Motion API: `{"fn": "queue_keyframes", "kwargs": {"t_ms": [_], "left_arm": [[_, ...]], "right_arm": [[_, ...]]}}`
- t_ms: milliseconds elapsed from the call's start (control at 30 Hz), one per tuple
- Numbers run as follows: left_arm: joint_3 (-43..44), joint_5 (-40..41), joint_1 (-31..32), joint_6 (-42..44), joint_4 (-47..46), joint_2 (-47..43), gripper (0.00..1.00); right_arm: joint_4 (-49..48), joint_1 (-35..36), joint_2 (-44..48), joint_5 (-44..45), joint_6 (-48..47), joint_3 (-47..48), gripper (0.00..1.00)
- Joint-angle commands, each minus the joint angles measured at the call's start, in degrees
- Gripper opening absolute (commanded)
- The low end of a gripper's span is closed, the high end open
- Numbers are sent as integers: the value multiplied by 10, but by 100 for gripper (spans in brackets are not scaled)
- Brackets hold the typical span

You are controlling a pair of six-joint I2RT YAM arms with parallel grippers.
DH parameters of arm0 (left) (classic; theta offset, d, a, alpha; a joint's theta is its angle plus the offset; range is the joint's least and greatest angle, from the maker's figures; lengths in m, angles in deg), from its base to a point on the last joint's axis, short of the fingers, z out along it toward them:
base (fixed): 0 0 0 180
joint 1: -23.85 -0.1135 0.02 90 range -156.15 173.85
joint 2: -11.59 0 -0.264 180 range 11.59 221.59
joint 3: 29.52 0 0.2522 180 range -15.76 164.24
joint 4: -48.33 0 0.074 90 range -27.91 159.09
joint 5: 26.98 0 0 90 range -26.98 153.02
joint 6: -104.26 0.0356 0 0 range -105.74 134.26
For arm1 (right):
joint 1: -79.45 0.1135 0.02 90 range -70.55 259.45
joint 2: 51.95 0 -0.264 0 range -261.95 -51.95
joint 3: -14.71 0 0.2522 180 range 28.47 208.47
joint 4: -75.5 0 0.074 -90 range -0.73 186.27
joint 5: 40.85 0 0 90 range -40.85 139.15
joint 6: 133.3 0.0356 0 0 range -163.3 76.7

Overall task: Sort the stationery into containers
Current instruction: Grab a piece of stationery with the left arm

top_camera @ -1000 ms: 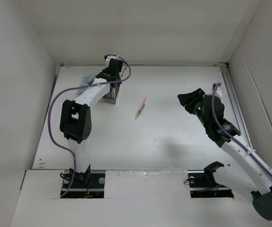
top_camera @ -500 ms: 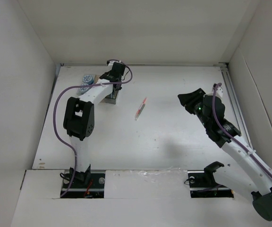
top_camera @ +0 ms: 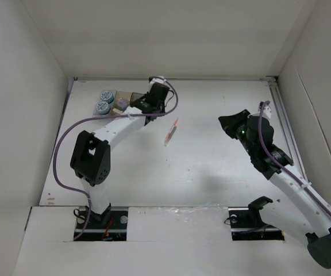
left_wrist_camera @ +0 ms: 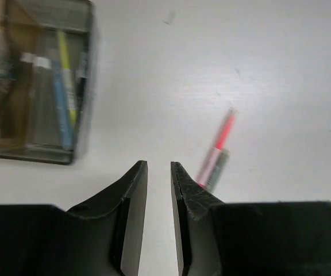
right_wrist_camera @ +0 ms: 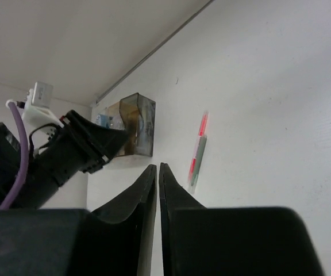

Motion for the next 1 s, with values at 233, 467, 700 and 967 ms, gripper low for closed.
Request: {"fn": "queue_keyframes", "kwargs": {"t_ms": [233,467,700,967], "left_arm": [[-126,-46,97,-40,-95,18,18],[-155,-40,97,-45,-126,24,18],[-146,-17,97,-45,-132,32,15],[-127,31,97,-35,-117,65,13]], "right_arm": [[-19,4,9,14,-1,22,20],[-19,4,4,9,-1,22,22],[-19,4,-1,9,-6,22,20],[-19,4,-1,-2,-6,22,19]]}}
